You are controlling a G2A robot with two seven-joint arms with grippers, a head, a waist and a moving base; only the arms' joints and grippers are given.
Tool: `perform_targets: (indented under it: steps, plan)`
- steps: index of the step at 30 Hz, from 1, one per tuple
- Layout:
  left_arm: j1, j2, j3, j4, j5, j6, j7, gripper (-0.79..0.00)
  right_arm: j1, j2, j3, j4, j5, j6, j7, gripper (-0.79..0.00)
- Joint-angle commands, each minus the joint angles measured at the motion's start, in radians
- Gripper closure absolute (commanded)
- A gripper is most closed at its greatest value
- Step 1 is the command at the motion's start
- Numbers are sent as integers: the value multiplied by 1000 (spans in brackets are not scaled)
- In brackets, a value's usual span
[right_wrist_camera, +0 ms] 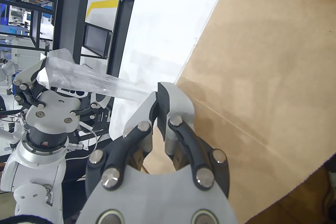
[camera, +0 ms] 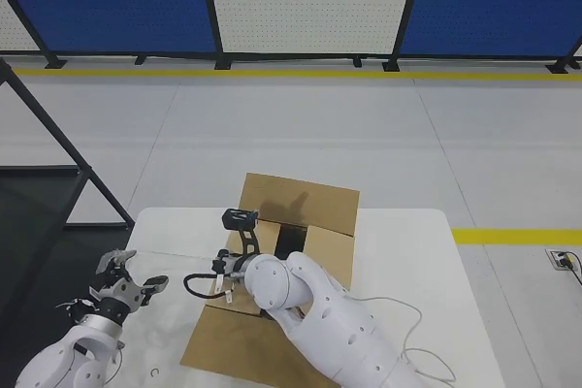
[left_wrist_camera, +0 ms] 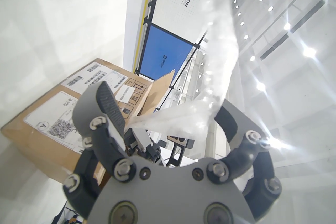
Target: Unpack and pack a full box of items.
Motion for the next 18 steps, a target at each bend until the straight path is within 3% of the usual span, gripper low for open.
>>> perform_targets:
  steps: [1, 18]
  plan:
    - [1, 0, -3, -1, -1, -4, 2, -785, -1, -1, 3, 1, -2, -1, 0, 0]
    - [4, -2, -17, 2, -2, -12, -1, -785, -7, -12, 28, 14, -23, -16, 7, 0]
